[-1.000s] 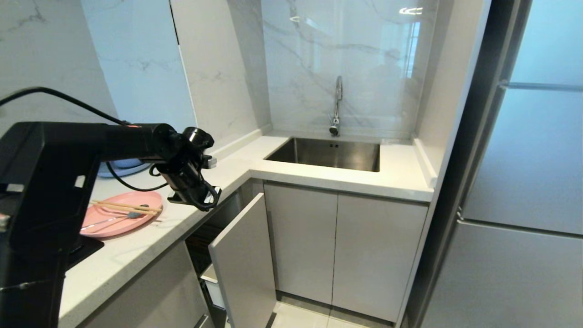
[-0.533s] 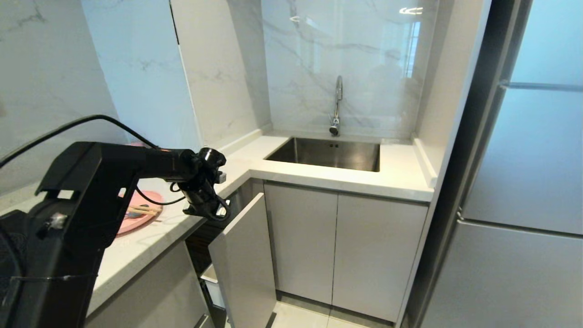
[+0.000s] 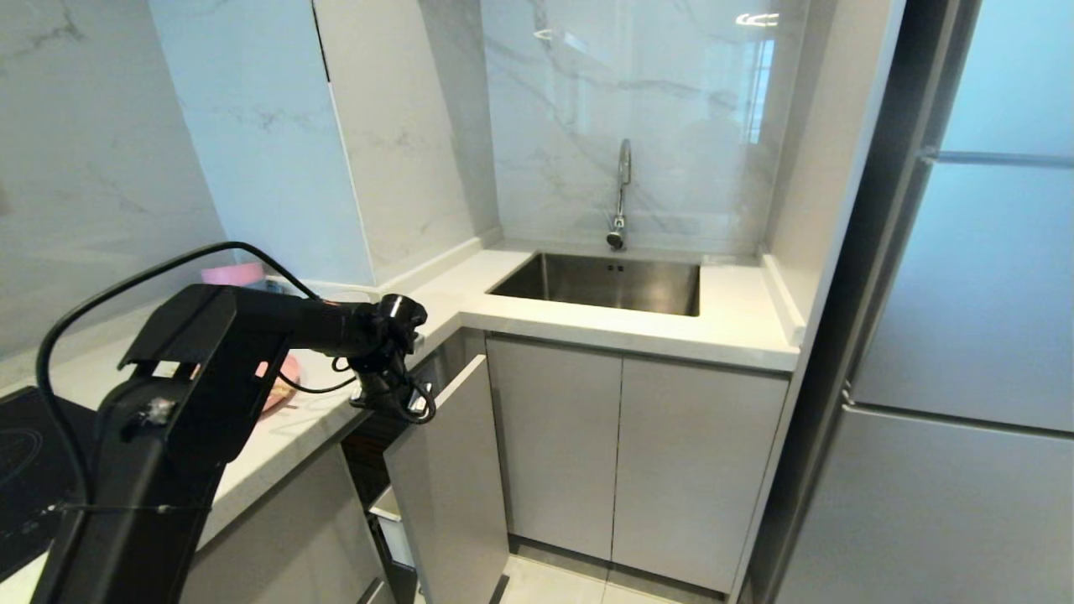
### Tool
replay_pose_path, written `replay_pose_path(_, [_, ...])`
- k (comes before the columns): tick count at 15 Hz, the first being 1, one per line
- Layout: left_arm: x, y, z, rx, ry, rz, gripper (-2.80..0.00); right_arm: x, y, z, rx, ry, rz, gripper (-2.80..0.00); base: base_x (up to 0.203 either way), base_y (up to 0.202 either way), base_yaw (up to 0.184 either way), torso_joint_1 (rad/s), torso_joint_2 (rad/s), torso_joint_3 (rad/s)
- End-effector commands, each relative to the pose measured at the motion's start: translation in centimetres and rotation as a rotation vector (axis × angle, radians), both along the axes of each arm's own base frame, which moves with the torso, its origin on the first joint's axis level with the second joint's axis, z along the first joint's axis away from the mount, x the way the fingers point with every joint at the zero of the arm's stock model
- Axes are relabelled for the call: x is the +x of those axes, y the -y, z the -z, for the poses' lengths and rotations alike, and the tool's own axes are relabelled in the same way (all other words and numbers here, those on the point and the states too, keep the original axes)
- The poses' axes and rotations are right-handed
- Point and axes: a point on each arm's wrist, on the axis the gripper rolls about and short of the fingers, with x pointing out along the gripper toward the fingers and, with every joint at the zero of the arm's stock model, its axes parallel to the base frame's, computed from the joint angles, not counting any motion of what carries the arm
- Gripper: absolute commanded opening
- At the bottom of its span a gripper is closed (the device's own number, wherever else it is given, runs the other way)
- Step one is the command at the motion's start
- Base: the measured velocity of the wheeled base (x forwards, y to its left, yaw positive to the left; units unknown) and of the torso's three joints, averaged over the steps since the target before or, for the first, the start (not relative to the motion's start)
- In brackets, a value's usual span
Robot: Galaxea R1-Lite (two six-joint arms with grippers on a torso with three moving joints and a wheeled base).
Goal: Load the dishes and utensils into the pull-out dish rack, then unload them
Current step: Open the cupboard
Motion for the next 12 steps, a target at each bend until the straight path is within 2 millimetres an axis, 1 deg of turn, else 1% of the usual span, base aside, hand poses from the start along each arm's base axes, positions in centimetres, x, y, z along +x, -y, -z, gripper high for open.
replay_pose_path(1, [0.0,0.2,0.5,0.005,-0.014,0.0,-2.8,0.0,0.0,0.0,0.0,-0.002,-0.001,-2.8,0.0,0.0,0.0,0.0,0.0,0.0])
replay_pose_path(8, [-0.4,1.8,1.0,-0.019,-0.02,-0.019,-2.8,0.0,0.0,0.0,0.0,-0.002,0.0,-2.8,0.0,0.0,0.0,0.0,0.0,0.0])
replay_pose_path(12, [-0.7,2.8,0.8,-0.024,-0.018,-0.007,-2.8,0.0,0.0,0.0,-0.001,-0.002,0.0,-2.8,0.0,0.0,0.0,0.0,0.0,0.0])
